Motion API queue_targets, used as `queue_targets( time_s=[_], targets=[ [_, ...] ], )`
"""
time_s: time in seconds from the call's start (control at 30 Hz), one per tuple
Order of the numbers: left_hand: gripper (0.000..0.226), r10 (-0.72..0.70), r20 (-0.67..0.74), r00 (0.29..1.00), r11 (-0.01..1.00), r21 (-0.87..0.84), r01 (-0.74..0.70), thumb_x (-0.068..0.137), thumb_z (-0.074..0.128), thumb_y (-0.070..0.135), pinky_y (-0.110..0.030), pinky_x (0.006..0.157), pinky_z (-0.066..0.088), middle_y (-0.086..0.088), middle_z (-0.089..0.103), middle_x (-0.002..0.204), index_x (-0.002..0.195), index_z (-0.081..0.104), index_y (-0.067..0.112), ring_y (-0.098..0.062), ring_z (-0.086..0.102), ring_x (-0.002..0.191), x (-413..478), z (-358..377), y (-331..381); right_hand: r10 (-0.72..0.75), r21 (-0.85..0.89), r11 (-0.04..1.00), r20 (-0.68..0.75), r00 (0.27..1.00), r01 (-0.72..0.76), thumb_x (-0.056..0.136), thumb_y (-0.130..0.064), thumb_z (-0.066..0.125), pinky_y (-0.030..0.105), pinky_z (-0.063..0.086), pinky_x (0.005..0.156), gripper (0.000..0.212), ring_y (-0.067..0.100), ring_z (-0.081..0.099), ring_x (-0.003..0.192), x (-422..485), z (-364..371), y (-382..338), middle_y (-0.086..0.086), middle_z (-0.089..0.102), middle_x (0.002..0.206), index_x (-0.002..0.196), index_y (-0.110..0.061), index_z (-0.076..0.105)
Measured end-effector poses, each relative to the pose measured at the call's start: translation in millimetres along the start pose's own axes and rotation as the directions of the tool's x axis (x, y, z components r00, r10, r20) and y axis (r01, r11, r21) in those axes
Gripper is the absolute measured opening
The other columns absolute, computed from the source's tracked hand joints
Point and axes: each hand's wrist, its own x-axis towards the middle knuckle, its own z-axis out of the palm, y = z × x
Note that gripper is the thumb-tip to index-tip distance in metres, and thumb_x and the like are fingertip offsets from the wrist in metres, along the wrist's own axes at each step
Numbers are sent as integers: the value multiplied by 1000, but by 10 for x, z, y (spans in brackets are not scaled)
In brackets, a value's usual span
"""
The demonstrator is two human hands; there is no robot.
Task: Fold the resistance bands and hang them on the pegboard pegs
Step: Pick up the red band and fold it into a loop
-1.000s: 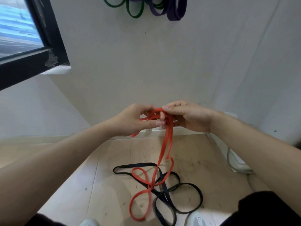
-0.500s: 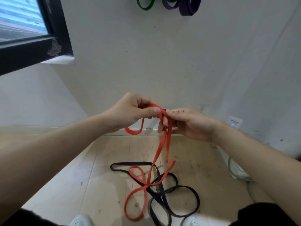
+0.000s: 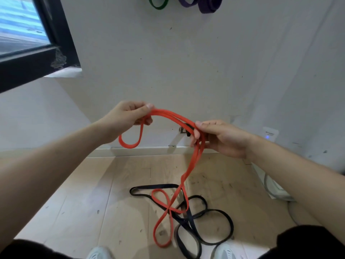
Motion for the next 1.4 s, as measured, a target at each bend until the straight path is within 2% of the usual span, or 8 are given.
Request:
queue_targets(
  time_s=[0.13, 0.23, 0.33, 0.67, 0.97, 1.13, 1.23, 1.4],
  targets=[
    [57, -26, 211, 977, 996, 91, 7, 77, 74, 65, -32, 94, 55, -3, 75, 90, 107, 74, 17, -16, 73, 90, -63, 51, -36, -45, 44, 998, -55, 997, 47, 104, -30, 45, 41, 48, 88, 44, 25, 62, 83, -17, 22, -65, 9, 64, 82, 68, -17, 66],
    [46, -18, 277, 961, 991, 133, -20, 78, 74, 50, -36, 96, 57, -7, 76, 103, 111, 74, 18, -19, 74, 96, -101, 229, 45, -61, 31, 998, -52, 997, 63, 104, -31, 45, 40, 48, 88, 45, 26, 62, 84, -8, 79, -88, 7, 64, 81, 66, -19, 68],
    [36, 38, 259, 965, 995, 75, -59, 82, 76, 39, -33, 95, 57, -7, 77, 95, 108, 74, 16, -20, 74, 94, -115, 398, 128, -61, 2, 998, -51, 997, 62, 104, -30, 45, 39, 48, 89, 44, 23, 62, 84, 7, 139, -94, 4, 66, 80, 69, -19, 69],
    [15, 263, 10, 965, 965, 15, -263, 93, 69, 17, -21, 77, 55, -1, 74, 85, 104, 76, 9, -8, 68, 79, -88, 455, 313, -76, -83, 994, -26, 997, 74, 106, -31, 42, 42, 50, 97, 40, 27, 68, 100, -19, 173, -163, 12, 69, 98, 80, -13, 67],
    [12, 213, -283, 935, 946, -180, -270, 96, 66, 18, -20, 79, 55, 3, 73, 80, 104, 75, 15, -9, 68, 78, 0, 201, 318, -61, -91, 994, -30, 998, 58, 105, -29, 44, 48, 47, 103, 36, 28, 68, 100, -26, 107, -164, 13, 69, 99, 81, -12, 66],
    [14, 123, -171, 978, 969, -190, -155, 97, 65, 25, -19, 73, 54, 2, 69, 73, 99, 73, 13, -8, 66, 70, -7, 160, 225, -164, 48, 984, -137, 977, 171, 106, -24, 43, 52, 46, 103, 36, 23, 65, 89, -65, 104, -310, 10, 66, 88, 77, -12, 61],
    [35, 104, -50, 993, 983, -145, -110, 82, 69, 41, -19, 73, 53, 6, 68, 71, 103, 73, 14, -8, 66, 71, -57, 217, 213, -216, 102, 966, -182, 959, 236, 105, -27, 45, 47, 47, 98, 38, 21, 64, 86, -96, 89, -408, 7, 65, 85, 75, -14, 64],
    [37, 161, 87, 983, 981, -119, -151, 78, 72, 40, -20, 75, 55, 7, 70, 71, 105, 73, 16, -10, 68, 75, -123, 444, 356, -233, 28, 970, -164, 959, 241, 105, -30, 45, 46, 50, 98, 41, 22, 65, 87, -89, 131, -423, 8, 66, 85, 72, -17, 67]
  ],
)
